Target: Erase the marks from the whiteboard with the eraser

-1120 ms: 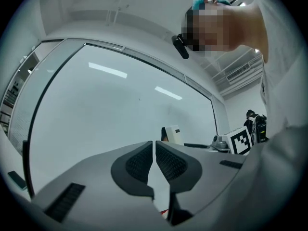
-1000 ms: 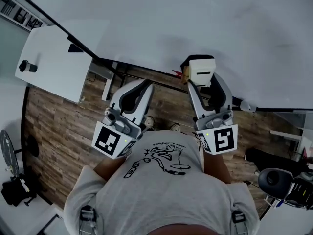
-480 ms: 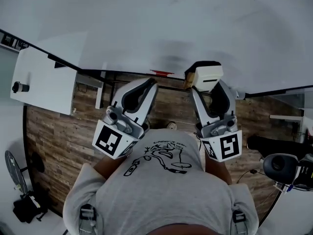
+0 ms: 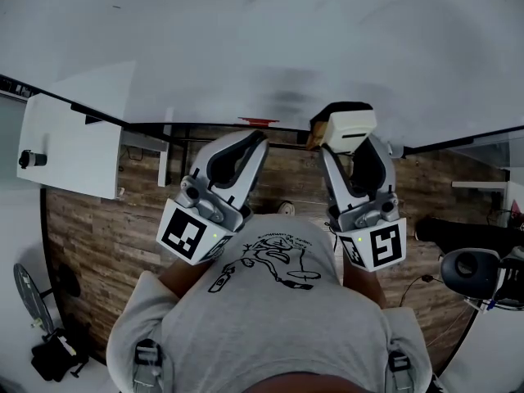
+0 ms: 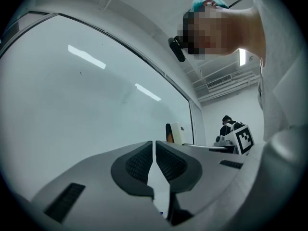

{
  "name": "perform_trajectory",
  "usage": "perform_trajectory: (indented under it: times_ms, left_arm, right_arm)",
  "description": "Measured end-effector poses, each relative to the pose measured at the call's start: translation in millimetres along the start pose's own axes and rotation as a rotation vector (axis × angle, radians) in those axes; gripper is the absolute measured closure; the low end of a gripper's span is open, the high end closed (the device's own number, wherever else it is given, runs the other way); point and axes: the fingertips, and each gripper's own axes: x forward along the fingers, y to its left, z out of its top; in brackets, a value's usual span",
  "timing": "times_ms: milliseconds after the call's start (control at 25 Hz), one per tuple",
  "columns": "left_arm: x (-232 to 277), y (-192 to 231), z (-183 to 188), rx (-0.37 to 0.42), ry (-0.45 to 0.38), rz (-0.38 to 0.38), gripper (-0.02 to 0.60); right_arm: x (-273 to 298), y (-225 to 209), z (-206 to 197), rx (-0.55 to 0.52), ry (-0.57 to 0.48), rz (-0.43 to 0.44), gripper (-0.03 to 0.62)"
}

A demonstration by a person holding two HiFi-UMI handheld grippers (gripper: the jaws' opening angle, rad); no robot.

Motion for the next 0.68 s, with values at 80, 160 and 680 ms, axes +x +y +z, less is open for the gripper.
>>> perform_trajectory:
  times_ms: [80,160,680]
  left_arm:
    - [0.9,1.4,0.2,-0.001,0.001,0.001,0.548]
    - [-0.1,3.8,-0.6,0.000,0.005,0.006,0.548]
    - [-6.3,16.7,5.1,0.000,0.004,0.018,0.548]
  right_arm:
    - [1.2,-0.3,0.2,0.000,-0.001,0.001,0.358]
    - [3.2,1.1,-0.6,-0.001,0.001,0.005,0.358]
    - [15.0,9.6,1.3,-0.006,0.003,0.017,0.358]
